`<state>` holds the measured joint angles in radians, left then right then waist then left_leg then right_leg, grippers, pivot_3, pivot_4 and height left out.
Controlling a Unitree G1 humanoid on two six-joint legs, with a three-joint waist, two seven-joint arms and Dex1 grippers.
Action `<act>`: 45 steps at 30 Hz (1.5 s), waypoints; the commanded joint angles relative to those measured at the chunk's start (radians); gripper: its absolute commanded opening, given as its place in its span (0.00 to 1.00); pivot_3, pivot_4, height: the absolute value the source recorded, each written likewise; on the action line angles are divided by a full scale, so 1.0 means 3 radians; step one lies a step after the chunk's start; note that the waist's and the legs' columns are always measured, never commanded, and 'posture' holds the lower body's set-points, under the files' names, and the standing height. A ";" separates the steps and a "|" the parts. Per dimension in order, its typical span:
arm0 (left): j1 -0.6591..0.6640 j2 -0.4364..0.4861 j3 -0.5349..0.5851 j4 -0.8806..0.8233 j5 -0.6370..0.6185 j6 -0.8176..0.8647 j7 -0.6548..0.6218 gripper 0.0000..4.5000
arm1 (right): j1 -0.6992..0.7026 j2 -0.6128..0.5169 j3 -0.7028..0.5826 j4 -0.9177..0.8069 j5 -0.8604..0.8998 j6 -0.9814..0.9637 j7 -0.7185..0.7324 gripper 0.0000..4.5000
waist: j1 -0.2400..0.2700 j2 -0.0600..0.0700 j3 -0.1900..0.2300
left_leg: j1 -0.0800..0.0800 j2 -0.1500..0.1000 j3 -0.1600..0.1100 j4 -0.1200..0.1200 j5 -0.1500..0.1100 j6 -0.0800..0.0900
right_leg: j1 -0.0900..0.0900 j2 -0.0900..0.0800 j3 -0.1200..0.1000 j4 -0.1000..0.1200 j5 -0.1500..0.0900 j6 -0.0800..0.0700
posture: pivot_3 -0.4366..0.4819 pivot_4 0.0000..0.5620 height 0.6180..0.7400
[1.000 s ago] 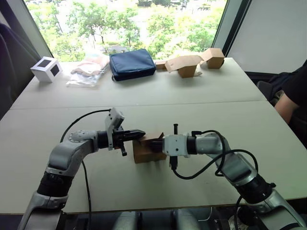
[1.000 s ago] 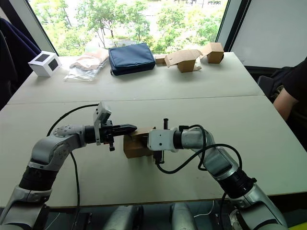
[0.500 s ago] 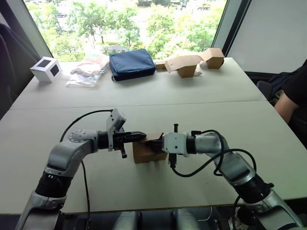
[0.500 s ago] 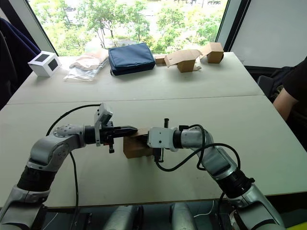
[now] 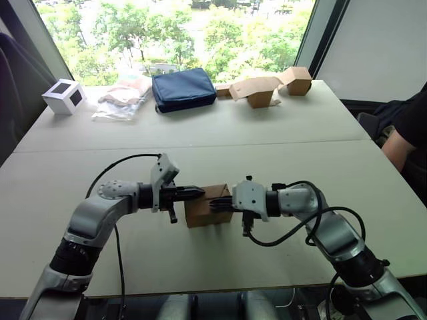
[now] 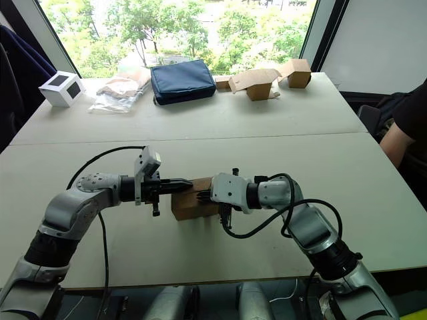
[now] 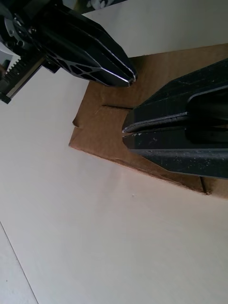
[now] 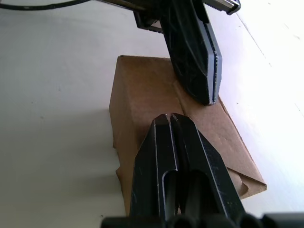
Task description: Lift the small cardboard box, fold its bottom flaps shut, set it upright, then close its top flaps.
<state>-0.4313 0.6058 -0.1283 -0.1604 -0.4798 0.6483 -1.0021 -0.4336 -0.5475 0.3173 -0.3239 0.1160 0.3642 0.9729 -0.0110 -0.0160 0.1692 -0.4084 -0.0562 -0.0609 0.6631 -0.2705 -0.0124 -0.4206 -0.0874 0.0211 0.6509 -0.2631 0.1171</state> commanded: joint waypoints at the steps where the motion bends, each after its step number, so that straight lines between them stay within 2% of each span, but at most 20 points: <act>1: -0.0002 0.0025 -0.0025 -0.0049 0.0054 -0.0065 -0.0033 0.01 | -0.0049 0.0058 -0.0189 -0.0146 0.0164 0.0089 -0.0098 0.00 | 0.0002 0.0000 0.0000 | 0.0000 0.0000 0.0000 0.0000 0.0000 0.0000 | 0.0000 0.0000 0.0000 0.0000 0.0000 0.0000 | 0.48 0.27 1.00; 8: -0.0065 -0.0018 0.0422 -0.0289 -0.0381 0.0259 0.0159 0.01 | -0.0099 0.0120 -0.0392 -0.0093 0.0322 0.0251 -0.0255 0.00 | -0.0002 0.0000 0.0000 | 0.0000 0.0000 0.0000 0.0000 0.0000 0.0000 | -0.0001 0.0000 0.0000 0.0000 0.0000 0.0000 | 0.48 0.27 1.00; 12: 0.0018 0.0071 0.0487 -0.0500 -0.0440 0.0384 0.0234 0.01 | -0.0143 0.0159 -0.0483 -0.0049 0.0418 0.0328 -0.0325 0.00 | -0.0003 0.0000 0.0000 | 0.0000 0.0001 0.0000 0.0000 0.0000 0.0000 | -0.0001 0.0000 0.0001 0.0000 0.0000 0.0000 | 0.48 0.27 1.00; 20: 0.0101 0.0023 0.0277 -0.0466 -0.0201 0.0210 0.0380 0.01 | -0.0198 0.0141 -0.0301 0.0135 0.0255 0.0273 -0.0352 0.00 | 0.0001 0.0000 0.0000 | 0.0000 0.0000 0.0000 -0.0001 0.0000 0.0000 | -0.0001 0.0000 0.0001 0.0000 0.0000 0.0000 | 0.48 0.27 1.00; 25: 0.0112 0.0027 0.0061 -0.0354 0.0027 0.0017 0.0332 0.01 | -0.0186 0.0102 -0.0112 0.0207 0.0093 0.0210 -0.0313 0.00 | -0.0002 0.0000 0.0000 | 0.0000 0.0000 0.0001 -0.0001 0.0000 0.0000 | -0.0001 0.0000 0.0001 0.0000 0.0000 0.0000 | 0.48 0.27 1.00; 37: 0.0189 0.0046 -0.0081 -0.0316 0.0212 -0.0128 0.0255 0.01 | -0.0173 0.0097 0.0078 0.0294 -0.0117 0.0159 -0.0309 0.00 | -0.0001 0.0000 0.0000 | 0.0000 0.0000 0.0001 -0.0001 0.0000 0.0000 | 0.0000 0.0000 0.0001 0.0000 0.0000 0.0000 | 0.48 0.27 1.00; 41: 0.0219 -0.0058 0.0172 -0.0396 0.0017 -0.0037 0.0382 0.01 | -0.0157 0.0122 -0.0011 0.0280 -0.0044 0.0149 -0.0324 0.00 | -0.0003 0.0000 0.0000 | 0.0000 0.0000 0.0001 -0.0001 0.0000 0.0000 | 0.0000 0.0000 0.0001 0.0000 0.0000 0.0000 | 0.48 0.27 1.00; 45: 0.0338 -0.0072 0.0537 -0.0618 -0.0212 0.0166 0.0621 0.01 | -0.0086 0.0244 -0.0306 0.0165 0.0264 0.0189 -0.0399 0.00 | -0.0003 0.0000 0.0000 | 0.0000 0.0001 0.0000 -0.0001 0.0000 0.0000 | -0.0001 0.0000 0.0001 0.0000 0.0000 0.0000 | 0.48 0.27 1.00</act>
<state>-0.3368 0.5748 -0.0352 -0.2851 -0.5080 0.6790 -0.8458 -0.4654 -0.4901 0.2852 -0.2323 0.1422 0.4165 0.8670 -0.0119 -0.0160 0.1693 -0.4085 -0.0559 -0.0609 0.6629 -0.2706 -0.0123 -0.4212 -0.0874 0.0215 0.6509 -0.2631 0.1171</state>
